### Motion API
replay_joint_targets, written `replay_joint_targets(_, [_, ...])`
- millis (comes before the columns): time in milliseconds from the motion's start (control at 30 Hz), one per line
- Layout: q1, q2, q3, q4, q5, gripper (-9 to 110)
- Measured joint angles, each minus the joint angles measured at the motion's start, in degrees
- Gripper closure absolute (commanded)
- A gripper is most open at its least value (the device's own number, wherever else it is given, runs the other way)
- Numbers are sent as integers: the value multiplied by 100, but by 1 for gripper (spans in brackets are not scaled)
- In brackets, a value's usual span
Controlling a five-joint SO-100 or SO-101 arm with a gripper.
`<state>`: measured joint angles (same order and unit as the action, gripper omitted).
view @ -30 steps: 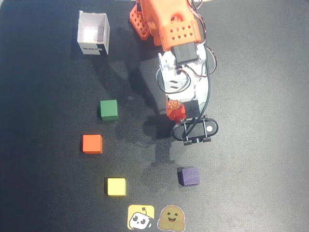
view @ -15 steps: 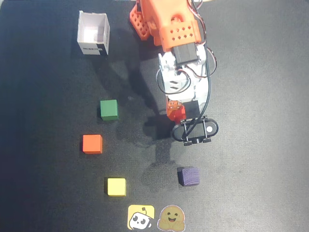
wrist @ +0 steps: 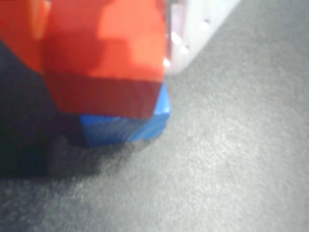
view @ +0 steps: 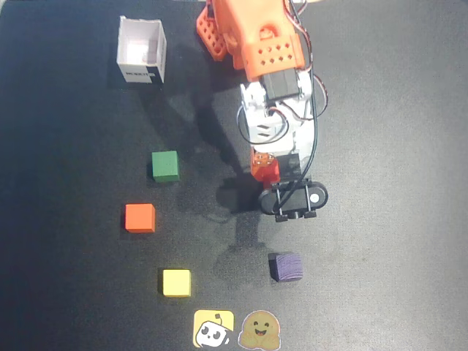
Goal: Put the red cube on top of the blue cube.
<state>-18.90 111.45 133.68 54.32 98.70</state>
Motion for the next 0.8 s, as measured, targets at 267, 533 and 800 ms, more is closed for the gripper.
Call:
replay_joint_targets(267, [0,0,0,0,53,79])
replay_joint_targets(533, [0,0,0,0,105,78])
replay_joint_targets(800, [-176,492,105,0,431,78])
